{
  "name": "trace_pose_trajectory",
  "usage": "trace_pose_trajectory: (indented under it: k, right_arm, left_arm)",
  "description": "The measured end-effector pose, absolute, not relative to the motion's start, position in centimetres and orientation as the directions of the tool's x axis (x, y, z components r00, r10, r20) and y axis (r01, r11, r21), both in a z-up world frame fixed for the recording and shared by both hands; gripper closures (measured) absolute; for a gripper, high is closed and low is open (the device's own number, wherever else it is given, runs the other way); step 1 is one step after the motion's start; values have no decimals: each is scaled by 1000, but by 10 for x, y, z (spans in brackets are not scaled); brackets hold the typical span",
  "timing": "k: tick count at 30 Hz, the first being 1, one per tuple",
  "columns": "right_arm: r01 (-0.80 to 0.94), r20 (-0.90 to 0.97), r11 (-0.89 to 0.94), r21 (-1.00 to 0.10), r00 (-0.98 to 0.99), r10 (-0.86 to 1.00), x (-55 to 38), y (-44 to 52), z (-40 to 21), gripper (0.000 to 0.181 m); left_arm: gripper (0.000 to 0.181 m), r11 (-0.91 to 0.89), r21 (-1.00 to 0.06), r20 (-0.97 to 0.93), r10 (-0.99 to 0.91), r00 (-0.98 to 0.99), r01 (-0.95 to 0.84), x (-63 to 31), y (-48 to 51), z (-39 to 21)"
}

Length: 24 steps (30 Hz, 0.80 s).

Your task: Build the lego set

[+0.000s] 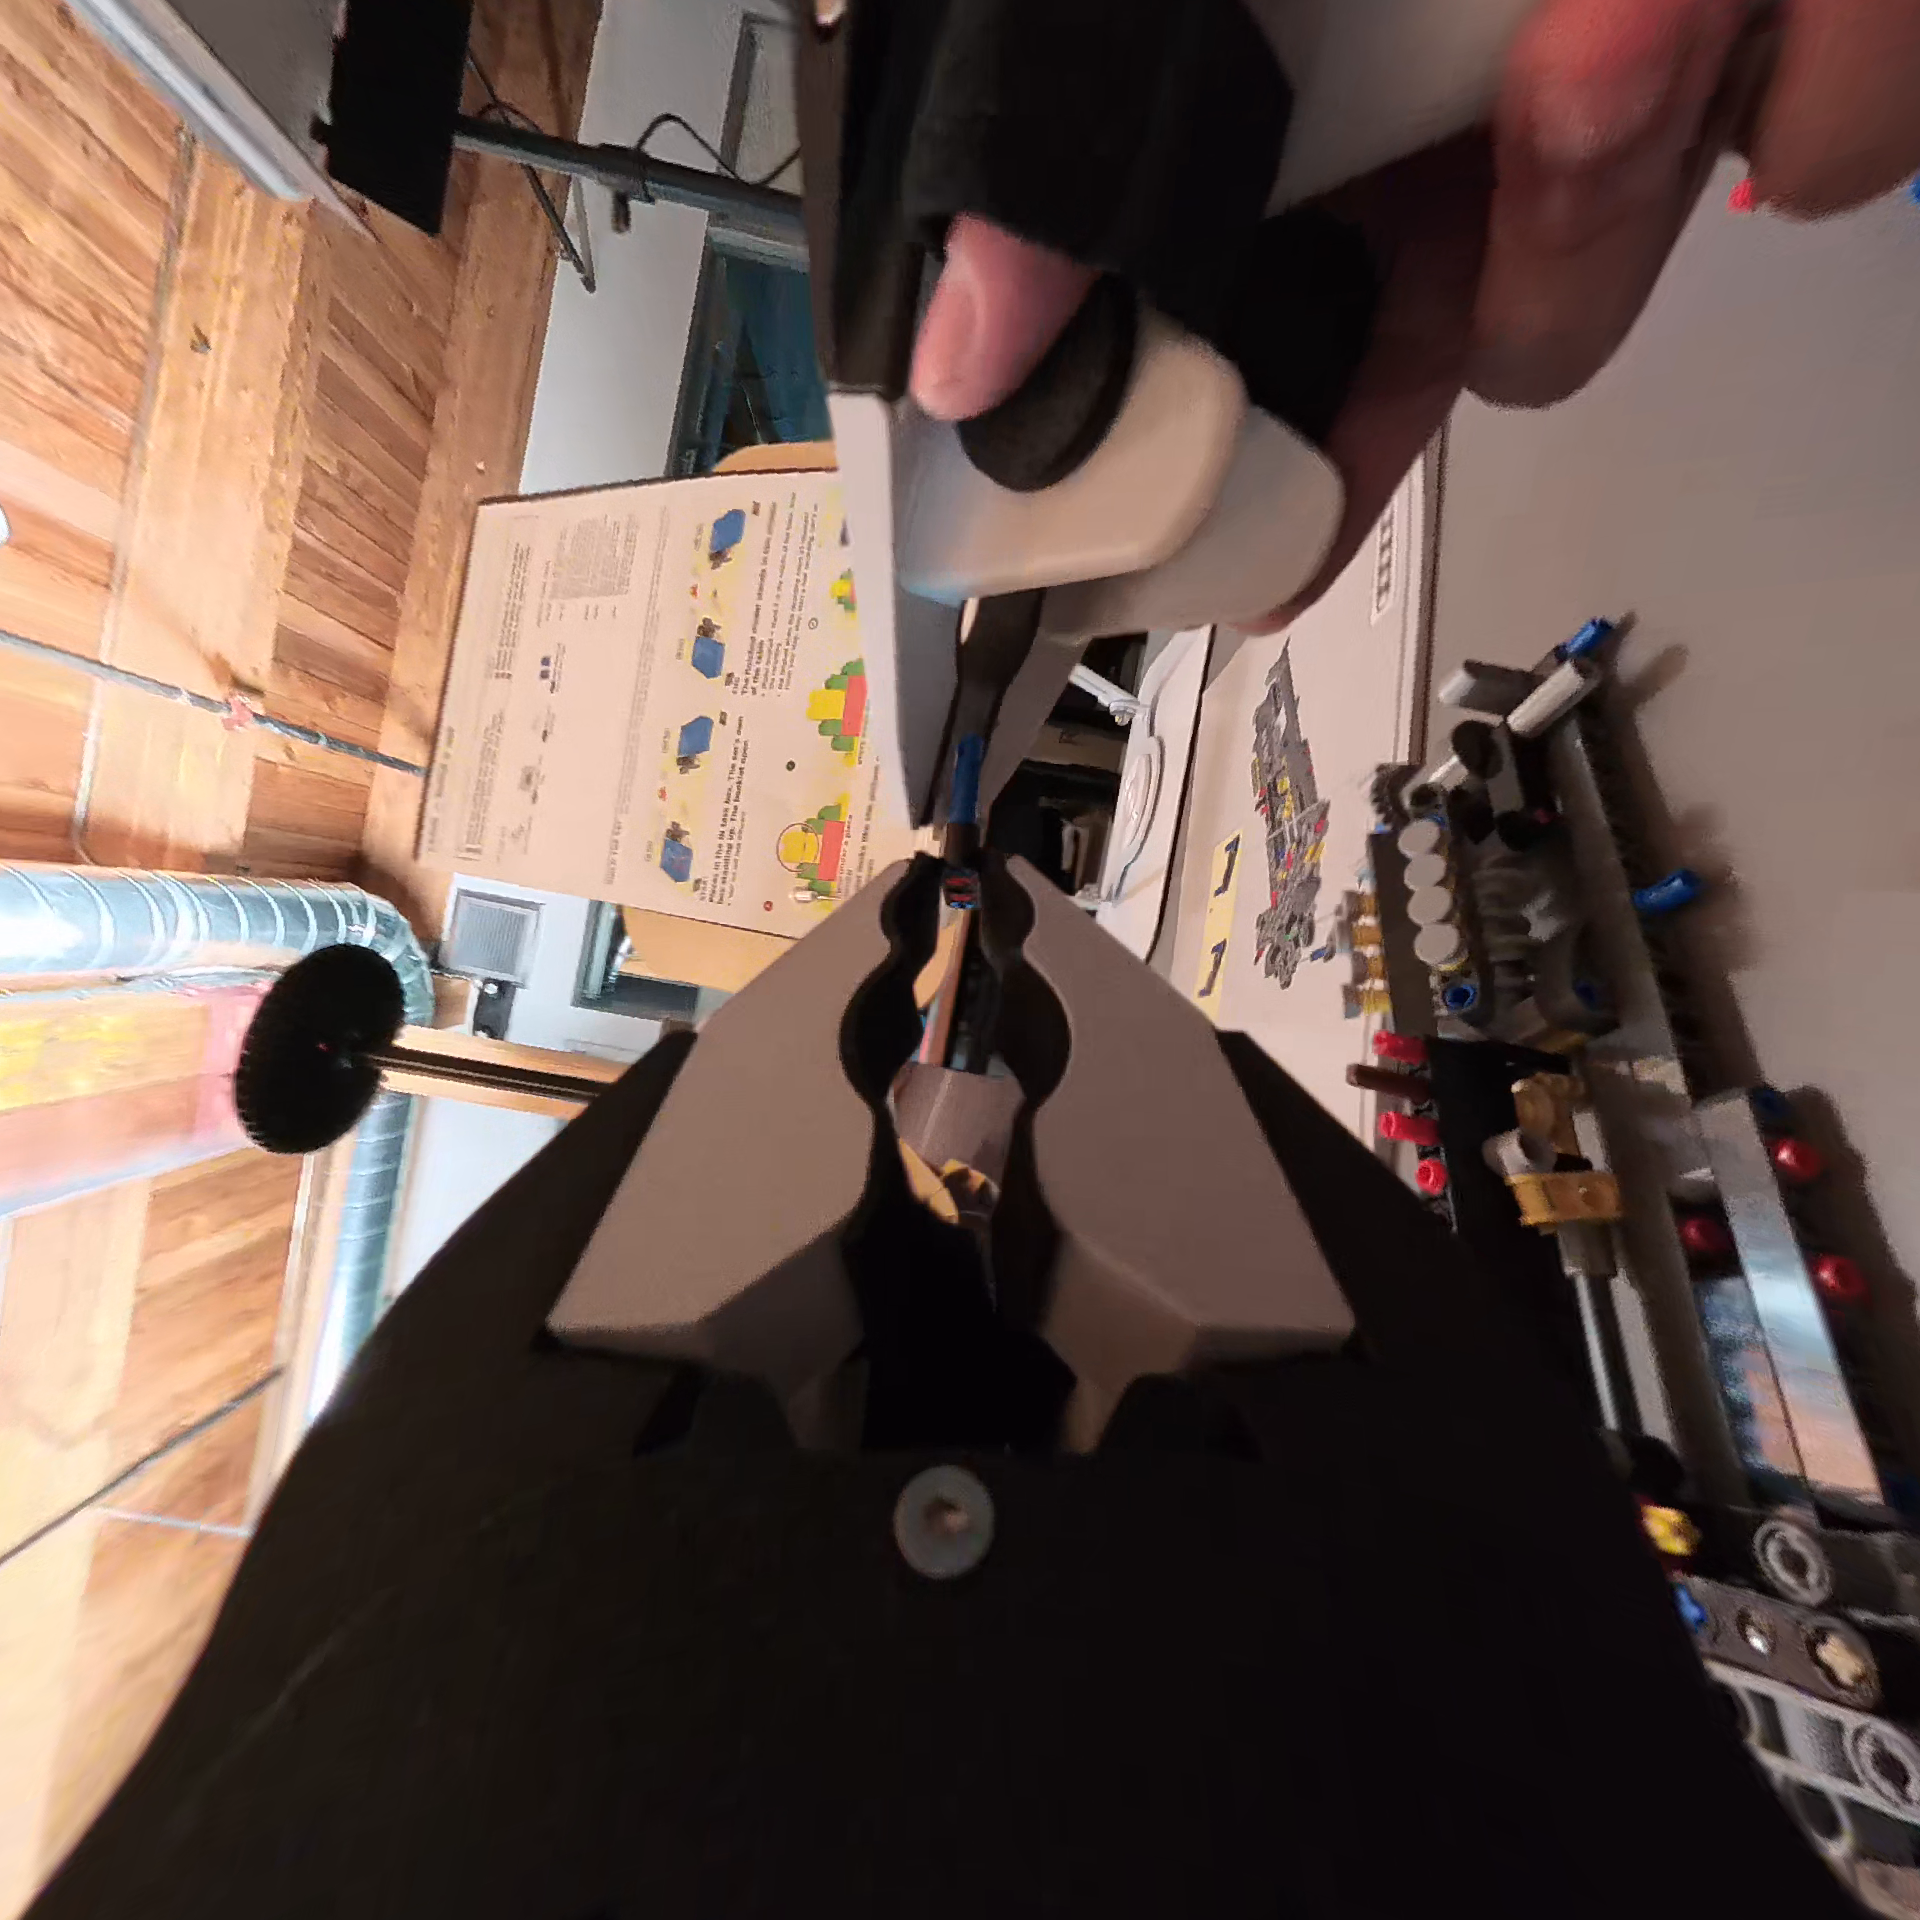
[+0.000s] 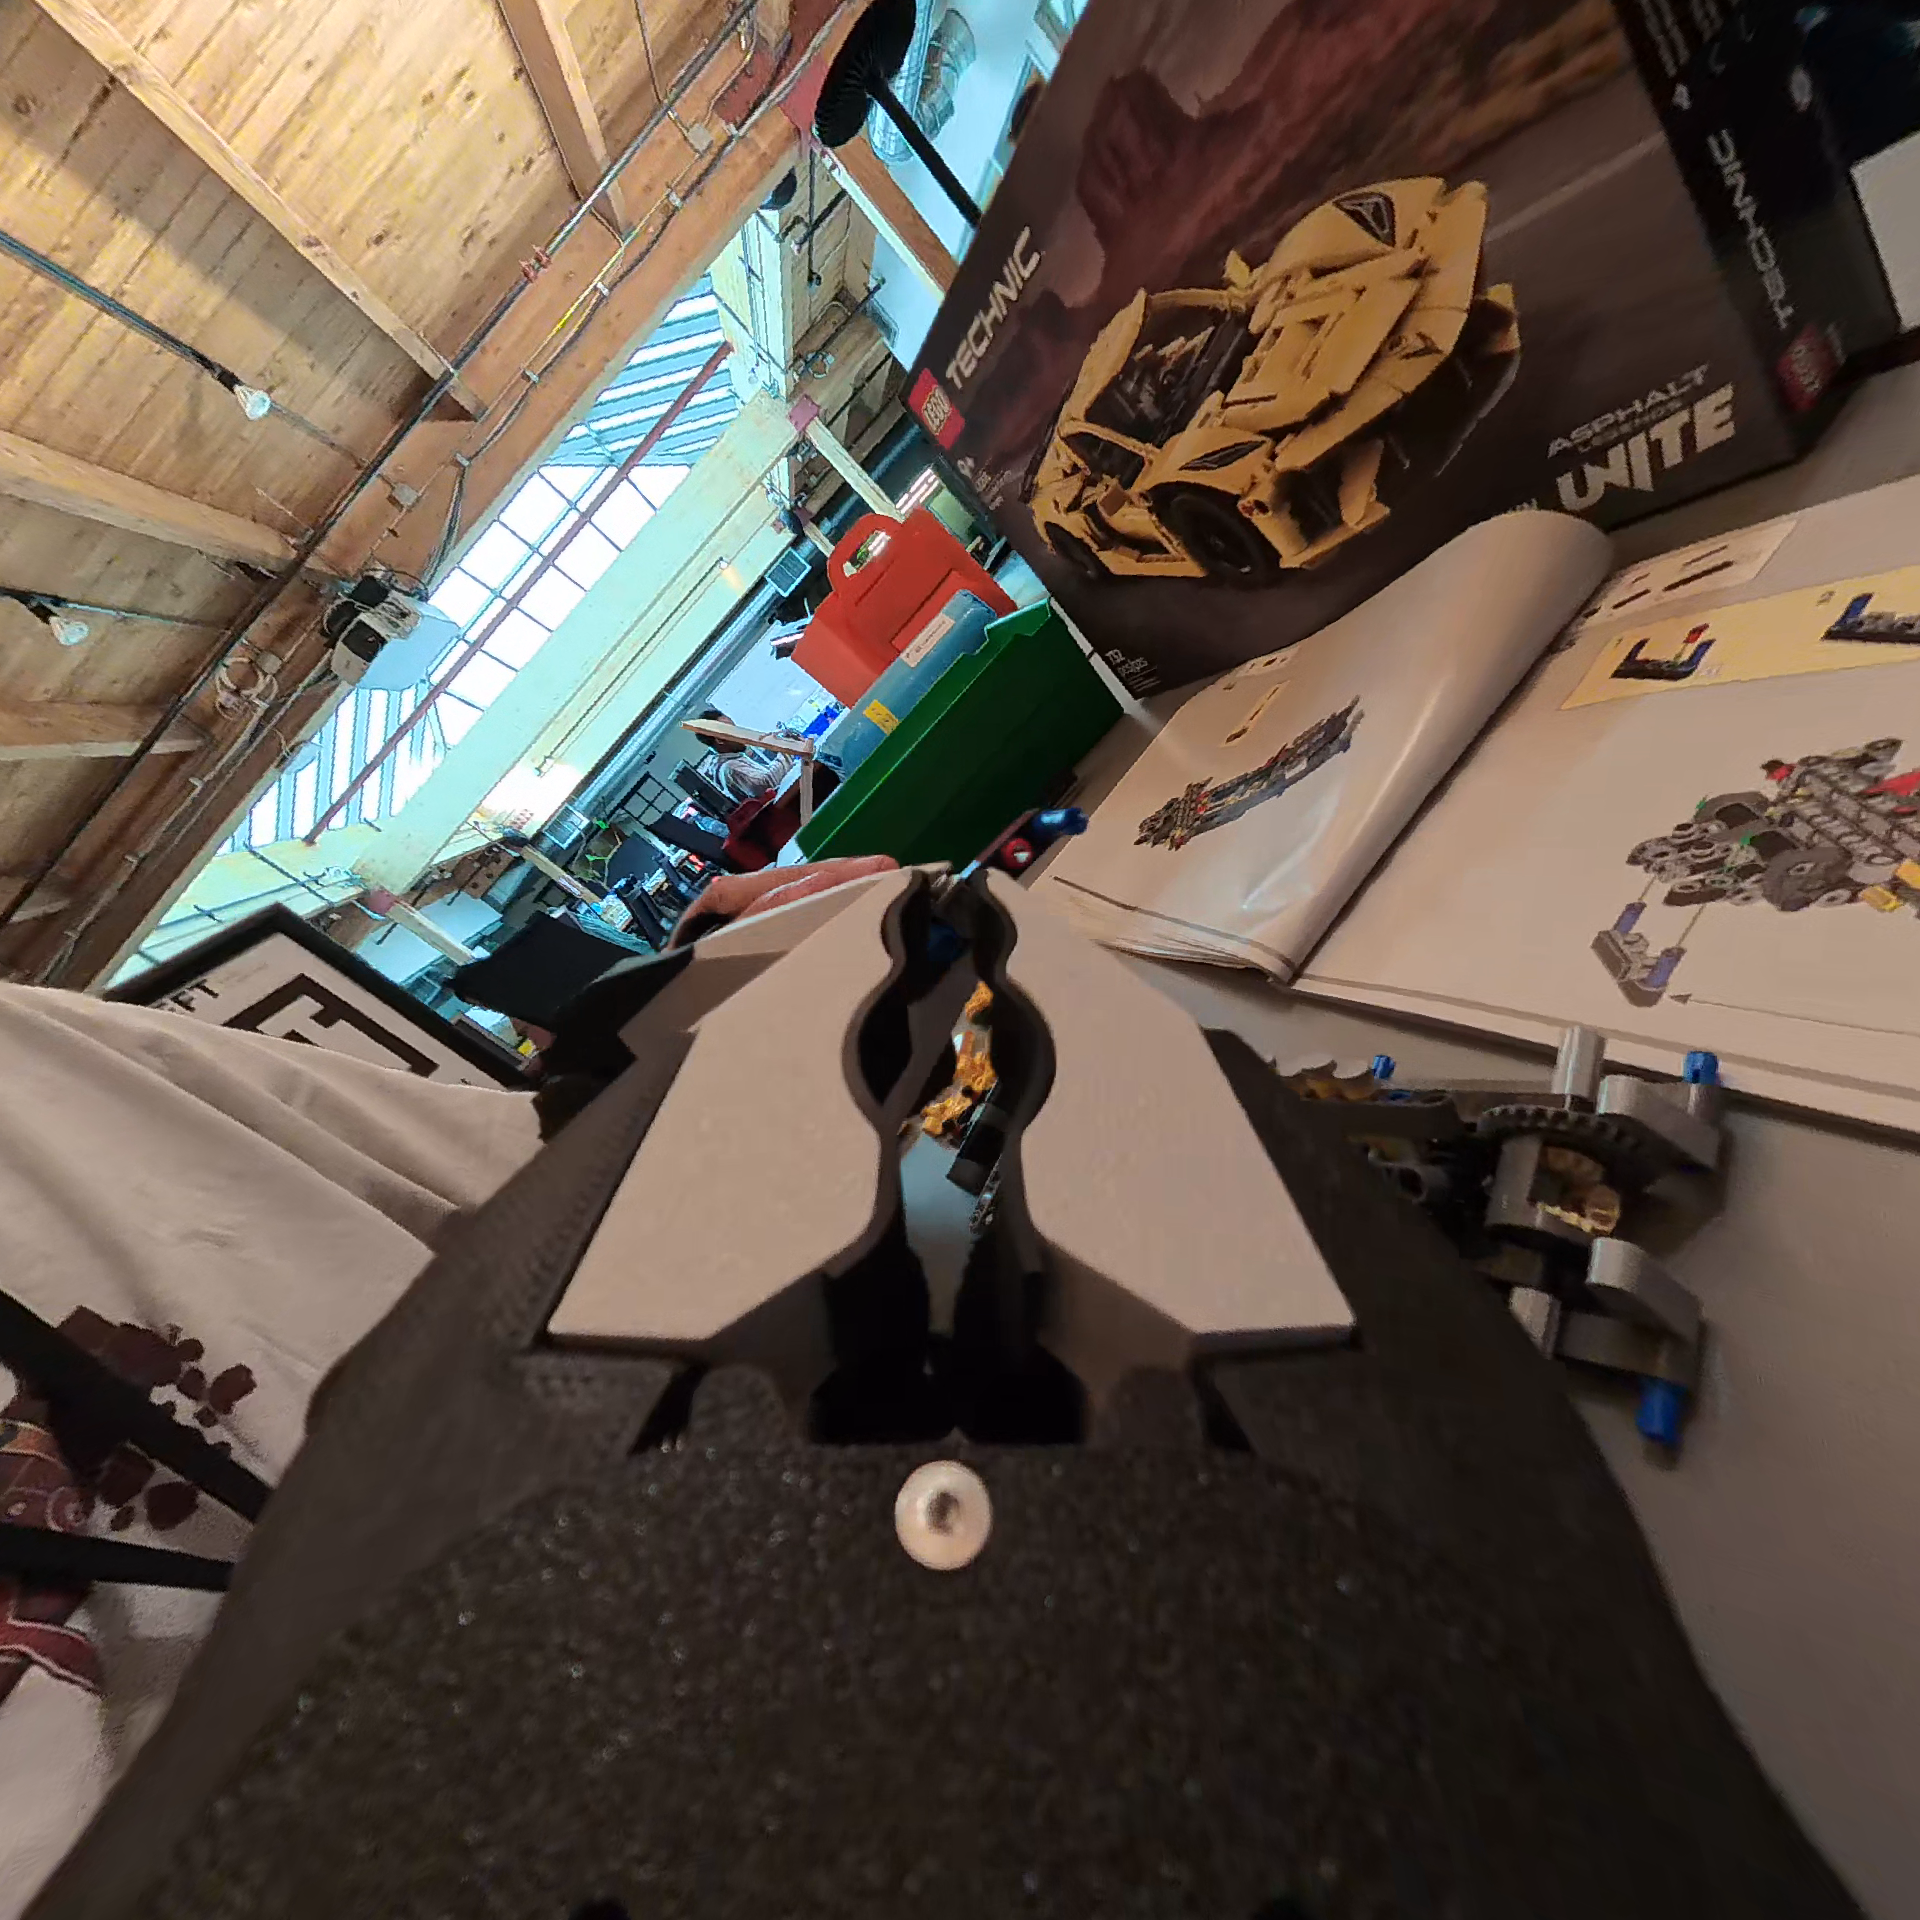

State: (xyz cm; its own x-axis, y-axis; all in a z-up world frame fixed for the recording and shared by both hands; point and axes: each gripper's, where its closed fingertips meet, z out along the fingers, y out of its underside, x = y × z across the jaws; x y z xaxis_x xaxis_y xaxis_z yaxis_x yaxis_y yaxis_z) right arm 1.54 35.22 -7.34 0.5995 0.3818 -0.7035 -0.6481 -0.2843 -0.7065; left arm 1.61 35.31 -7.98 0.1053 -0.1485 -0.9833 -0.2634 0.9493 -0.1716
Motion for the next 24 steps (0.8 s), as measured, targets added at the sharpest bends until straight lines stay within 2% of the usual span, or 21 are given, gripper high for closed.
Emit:
trace_pose_trajectory:
  k: [5,8,10,12,14,16,17,20,24]
  right_arm:
    - [-622,-636,-195,-759,640,431,16,347,-57,176]
    - [-617,-600,-121,-778,671,435,26,342,-47,176]
    - [-589,-562,-83,-804,705,433,27,339,-43,176]
    - [-532,-502,-60,-845,748,435,22,339,-41,176]
    - [-460,-415,-6,-888,796,441,16,337,-37,176]
    - [-416,-359,19,-909,805,472,7,334,-32,177]
    - [-407,-346,18,-913,797,496,2,333,-31,177]
    - [-386,-326,6,-923,788,522,-9,333,-31,176]
    - [-356,-314,-19,-934,798,514,-12,335,-37,176]
  left_arm:
    - [170,904,-361,-931,-337,137,-229,12,355,-67]
    - [163,767,-602,-796,-598,95,-223,13,367,-71]
    - [165,534,-816,-547,-837,-4,-222,16,368,-82]
    - [166,182,-959,-150,-976,-155,-217,16,356,-84]
    - [162,-168,-958,237,-921,-310,-233,13,347,-75]
    - [154,-435,-855,518,-722,-459,-282,6,340,-58]
    - [154,-515,-801,594,-617,-517,-306,1,338,-49]
    - [153,-579,-734,655,-463,-597,-356,-6,331,-42]
    - [163,-618,-702,679,-431,-593,-354,-5,333,-41]
